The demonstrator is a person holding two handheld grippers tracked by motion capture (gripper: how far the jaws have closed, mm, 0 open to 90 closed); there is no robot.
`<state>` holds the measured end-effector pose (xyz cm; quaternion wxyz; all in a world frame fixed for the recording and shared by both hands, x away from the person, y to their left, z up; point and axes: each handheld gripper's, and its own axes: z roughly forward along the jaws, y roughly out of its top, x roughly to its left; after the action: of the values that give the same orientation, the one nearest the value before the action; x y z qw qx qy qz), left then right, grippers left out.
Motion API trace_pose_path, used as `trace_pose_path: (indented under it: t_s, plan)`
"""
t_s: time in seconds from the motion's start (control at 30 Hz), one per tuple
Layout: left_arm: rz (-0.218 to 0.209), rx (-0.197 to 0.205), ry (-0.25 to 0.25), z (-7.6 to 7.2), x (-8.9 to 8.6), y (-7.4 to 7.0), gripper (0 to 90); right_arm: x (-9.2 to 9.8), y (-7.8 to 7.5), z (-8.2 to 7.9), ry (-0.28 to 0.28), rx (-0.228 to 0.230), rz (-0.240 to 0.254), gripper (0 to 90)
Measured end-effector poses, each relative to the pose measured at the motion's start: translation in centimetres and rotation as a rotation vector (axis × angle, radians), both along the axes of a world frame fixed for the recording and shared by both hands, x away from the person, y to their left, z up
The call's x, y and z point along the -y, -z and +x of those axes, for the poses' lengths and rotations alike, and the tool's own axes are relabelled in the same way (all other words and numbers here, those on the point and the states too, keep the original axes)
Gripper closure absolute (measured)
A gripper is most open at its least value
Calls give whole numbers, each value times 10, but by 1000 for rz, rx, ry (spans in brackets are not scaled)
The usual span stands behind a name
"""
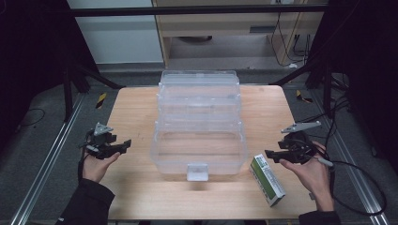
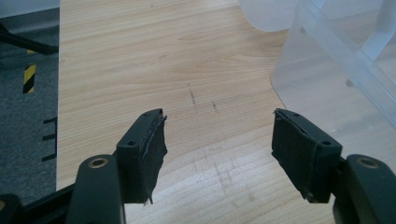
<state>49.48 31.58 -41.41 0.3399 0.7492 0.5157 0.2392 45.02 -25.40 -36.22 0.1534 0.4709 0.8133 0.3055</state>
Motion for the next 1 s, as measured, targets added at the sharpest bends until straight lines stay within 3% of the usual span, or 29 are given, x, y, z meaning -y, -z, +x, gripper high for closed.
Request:
trace_pose_path:
  t_s: [0.4,0.6,0.73,1.0]
  plan:
    - [-1,-6,-6,2,-2,1,336,-12,-5,-3,-8,-34,-5,331]
    - [19,-21,-11,4,-1,5,334,-22,-7,-5,-20,-79,-54,309]
    - [16,-14,-3,3,2,4,332,-25,-10,-11,-28,-96,-70,302]
    - [49,-45,1,6,4,14,327,-27,-6,-14,-35,-141,-93,299]
